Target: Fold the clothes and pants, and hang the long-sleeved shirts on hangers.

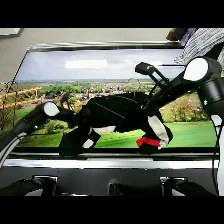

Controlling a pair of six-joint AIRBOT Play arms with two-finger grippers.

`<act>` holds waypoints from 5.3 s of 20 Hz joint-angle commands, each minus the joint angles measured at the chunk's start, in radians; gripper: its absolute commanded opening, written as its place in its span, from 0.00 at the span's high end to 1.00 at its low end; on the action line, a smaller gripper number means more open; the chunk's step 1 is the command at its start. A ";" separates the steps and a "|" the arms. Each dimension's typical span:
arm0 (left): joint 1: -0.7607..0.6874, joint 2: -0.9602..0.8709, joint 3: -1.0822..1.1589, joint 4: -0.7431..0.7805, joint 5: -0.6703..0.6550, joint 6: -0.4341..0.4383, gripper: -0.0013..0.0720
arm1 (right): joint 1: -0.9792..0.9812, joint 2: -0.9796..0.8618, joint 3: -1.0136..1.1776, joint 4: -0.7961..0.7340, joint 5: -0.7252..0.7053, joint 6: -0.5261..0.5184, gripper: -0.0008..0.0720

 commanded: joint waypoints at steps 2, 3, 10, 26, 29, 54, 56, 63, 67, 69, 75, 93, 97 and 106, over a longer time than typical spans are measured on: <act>0.137 -0.021 0.035 -0.001 -0.016 0.049 0.94 | 0.001 0.001 -0.028 0.072 -0.087 0.020 0.94; 0.140 -0.037 0.035 -0.001 -0.015 0.052 0.94 | 0.001 -0.002 -0.047 0.089 -0.116 0.021 0.94; 0.103 -0.082 0.050 0.000 0.099 0.217 0.60 | 0.001 -0.043 -0.096 0.146 -0.284 0.131 0.94; -0.603 -0.144 0.121 0.859 0.097 -0.121 0.34 | 0.000 -0.045 -0.096 0.146 -0.272 0.350 0.94; -0.594 -0.200 0.121 0.863 0.108 -0.190 0.34 | 0.000 -0.045 -0.096 0.144 -0.264 0.349 0.94; -0.064 -0.146 0.242 -0.154 -0.032 0.487 0.94 | 0.014 0.080 -0.095 0.135 -0.123 0.338 0.94; -0.026 -0.146 0.268 -0.168 -0.034 0.489 0.94 | 0.072 0.085 -0.095 0.071 -0.100 0.337 0.94; 0.069 -0.155 0.346 -0.167 -0.164 0.474 0.95 | 0.275 0.108 -0.095 -0.190 -0.120 0.338 0.94; 0.082 -0.203 0.346 -0.168 -0.193 0.475 0.95 | 0.274 0.174 -0.095 -0.190 -0.132 0.338 0.94; 0.082 -0.226 0.346 -0.168 -0.192 0.475 0.95 | 0.274 0.209 -0.095 -0.189 -0.105 0.336 0.94; 0.097 -0.238 0.360 -0.168 -0.166 0.474 0.94 | 0.274 0.235 -0.095 -0.196 0.038 0.285 0.94; 0.140 -0.232 0.453 -0.168 -0.236 0.469 0.94 | 0.274 0.117 -0.095 -0.291 0.015 0.274 0.94; 0.140 -0.231 0.501 -0.168 -0.241 0.486 0.94 | 0.274 0.097 -0.095 -0.273 0.022 0.274 0.94; 0.140 -0.231 0.602 -0.069 -0.322 0.455 0.94 | 0.274 0.096 -0.095 -0.341 0.092 0.343 0.94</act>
